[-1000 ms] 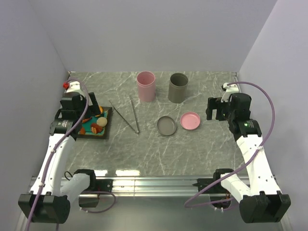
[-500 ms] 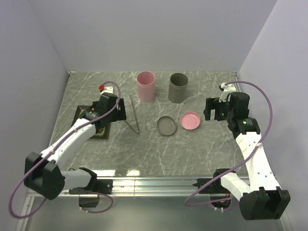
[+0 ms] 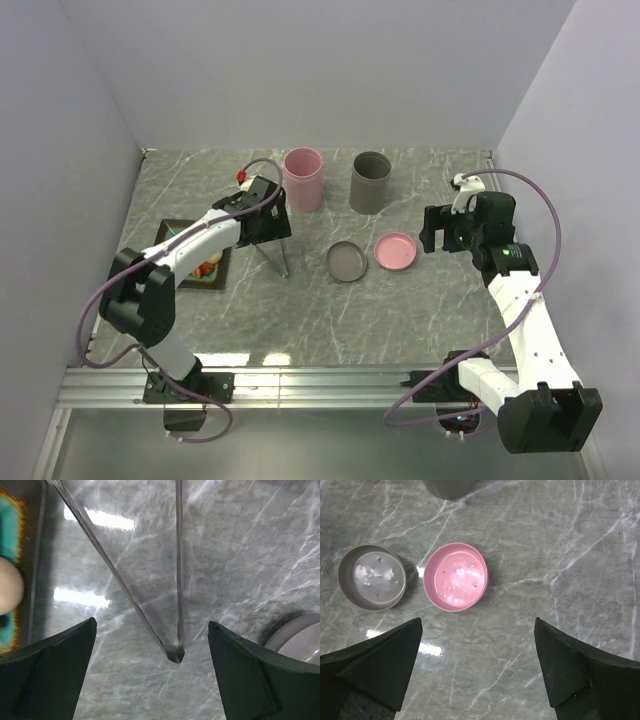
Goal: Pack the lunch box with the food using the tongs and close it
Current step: Grab the clamp with the left arm
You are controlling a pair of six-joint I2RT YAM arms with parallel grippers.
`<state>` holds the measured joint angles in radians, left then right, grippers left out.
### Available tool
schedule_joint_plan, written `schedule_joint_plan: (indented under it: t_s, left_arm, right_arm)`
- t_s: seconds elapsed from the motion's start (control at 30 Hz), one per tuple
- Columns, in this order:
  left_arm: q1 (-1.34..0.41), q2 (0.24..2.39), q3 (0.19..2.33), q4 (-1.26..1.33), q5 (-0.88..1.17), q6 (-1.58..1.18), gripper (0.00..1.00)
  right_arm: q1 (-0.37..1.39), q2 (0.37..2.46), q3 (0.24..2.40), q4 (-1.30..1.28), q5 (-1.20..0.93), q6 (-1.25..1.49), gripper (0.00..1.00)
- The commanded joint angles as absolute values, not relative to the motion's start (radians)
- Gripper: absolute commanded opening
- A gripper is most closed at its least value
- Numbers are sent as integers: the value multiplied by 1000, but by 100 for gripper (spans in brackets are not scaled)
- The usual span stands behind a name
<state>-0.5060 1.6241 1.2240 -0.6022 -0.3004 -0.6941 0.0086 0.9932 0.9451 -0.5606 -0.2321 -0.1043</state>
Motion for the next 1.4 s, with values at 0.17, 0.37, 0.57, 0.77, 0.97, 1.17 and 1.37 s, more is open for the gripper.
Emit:
schedule_joint_plan:
  t_s: [0.17, 0.37, 0.57, 0.77, 0.97, 1.17, 1.37]
  left_arm:
    - [-531, 1718, 1278, -647, -282, -768, 99]
    - [-532, 1804, 1328, -672, -296, -784, 99]
    - [-532, 1868, 1347, -680, -316, -788, 98]
    - [-531, 1916, 1367, -675, -331, -776, 95]
    - [-531, 1947, 1381, -666, -350, -770, 92]
    - [-532, 1954, 1367, -646, -336, -697, 83]
    - [-541, 1931, 1339, -660, -344, -603, 77]
  right_arm:
    - [5, 982, 939, -534, -252, -118, 100]
    - [5, 976, 939, -534, -245, -117, 100]
    - [5, 979, 942, -531, -233, -115, 100]
    - [5, 980, 943, -532, -227, -115, 100]
    - [5, 985, 943, -535, -233, -117, 100]
    - [5, 999, 954, -538, -235, -117, 100]
    - [5, 993, 954, -537, -236, -110, 100]
